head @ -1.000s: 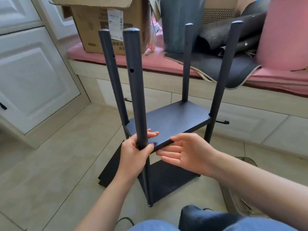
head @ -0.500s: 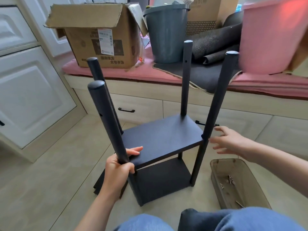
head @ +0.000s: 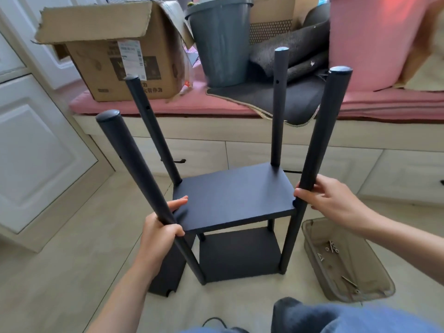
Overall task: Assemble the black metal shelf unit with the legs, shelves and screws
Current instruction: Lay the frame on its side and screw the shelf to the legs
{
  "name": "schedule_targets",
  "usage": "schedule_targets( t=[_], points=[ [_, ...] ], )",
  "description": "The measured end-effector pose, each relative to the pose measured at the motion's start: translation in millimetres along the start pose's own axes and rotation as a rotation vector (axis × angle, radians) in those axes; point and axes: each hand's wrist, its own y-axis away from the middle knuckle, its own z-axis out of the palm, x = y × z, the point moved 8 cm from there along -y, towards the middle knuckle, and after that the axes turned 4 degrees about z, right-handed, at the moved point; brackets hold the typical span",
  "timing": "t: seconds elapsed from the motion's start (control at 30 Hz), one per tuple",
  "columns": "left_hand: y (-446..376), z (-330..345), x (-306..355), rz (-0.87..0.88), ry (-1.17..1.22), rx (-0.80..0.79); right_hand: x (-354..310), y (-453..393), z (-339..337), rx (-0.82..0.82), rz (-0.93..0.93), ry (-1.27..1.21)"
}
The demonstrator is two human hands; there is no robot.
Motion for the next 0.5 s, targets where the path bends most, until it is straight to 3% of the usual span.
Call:
schedule_targets(
  t=[0.2, 0.37, 0.5],
  points=[
    [-25.4, -6.9, -2.9, -0.065, -0.014, 0.168, -2.3, 26.1, 2.4, -0.008, -0.042, 0.03],
    [25.9, 2.0, 8.5, 0.028, 0.077, 0.479, -12.0, 35.6, 4.8, -0.039, -0.024, 0.06],
    [61.0, 17.6, -6.6, -0.092, 0.205, 0.584, -26.0, 40.2, -6.5, 0.006, -0.089, -0.065]
  ],
)
